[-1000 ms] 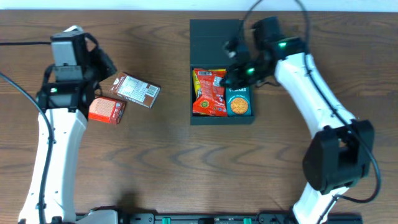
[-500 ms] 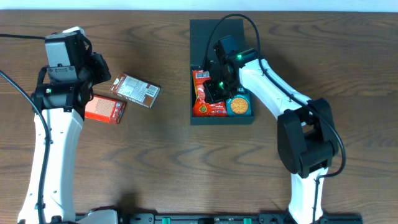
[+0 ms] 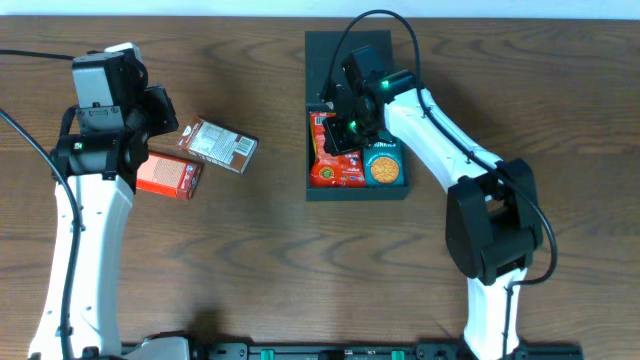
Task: Pack container
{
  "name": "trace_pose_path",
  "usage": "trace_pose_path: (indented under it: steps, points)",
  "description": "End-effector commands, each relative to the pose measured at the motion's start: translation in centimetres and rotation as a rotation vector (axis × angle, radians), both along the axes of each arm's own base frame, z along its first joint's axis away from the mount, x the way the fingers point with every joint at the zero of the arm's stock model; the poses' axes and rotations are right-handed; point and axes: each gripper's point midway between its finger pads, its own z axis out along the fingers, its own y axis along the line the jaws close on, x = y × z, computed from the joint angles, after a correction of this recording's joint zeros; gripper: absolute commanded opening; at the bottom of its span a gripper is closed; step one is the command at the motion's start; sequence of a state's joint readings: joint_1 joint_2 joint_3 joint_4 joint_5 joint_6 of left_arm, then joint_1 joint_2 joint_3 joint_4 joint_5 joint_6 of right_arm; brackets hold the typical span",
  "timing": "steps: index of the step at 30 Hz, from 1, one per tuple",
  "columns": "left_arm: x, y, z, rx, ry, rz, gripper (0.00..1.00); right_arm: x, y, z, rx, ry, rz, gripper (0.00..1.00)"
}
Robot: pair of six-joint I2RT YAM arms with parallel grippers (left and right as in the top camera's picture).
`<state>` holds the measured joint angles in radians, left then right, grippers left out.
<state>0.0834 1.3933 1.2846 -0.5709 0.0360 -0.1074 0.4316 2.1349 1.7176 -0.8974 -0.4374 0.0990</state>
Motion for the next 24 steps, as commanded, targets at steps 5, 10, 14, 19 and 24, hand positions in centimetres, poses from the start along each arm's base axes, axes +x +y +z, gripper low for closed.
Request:
trace_pose_path:
  steps: [5, 10, 14, 19, 24]
  points:
    - [1.0, -1.3, -4.3, -0.124, 0.114, -0.004, 0.06, 1.6, 1.0, 2.9, 0.043, -0.044, -0.004, 0.01]
    - [-0.9, 2.6, -9.7, -0.238, 0.252, 0.538, 0.06, 4.4, 0.4, 10.3, 0.073, -0.17, -0.036, 0.03]
    - [-1.2, 2.6, -12.5, -0.336, 0.3, 0.718, 0.26, 5.9, -0.6, 14.6, 0.091, -0.251, -0.067, 0.7]
    - [-1.5, 2.7, -15.7, -0.421, 0.349, 0.896, 0.95, 6.6, -1.9, 17.1, 0.103, -0.288, -0.095, 0.97]
    - [-2.7, 3.5, -17.3, -0.457, 0.36, 1.098, 0.95, 6.6, -3.1, 17.0, 0.09, -0.265, -0.117, 0.99]
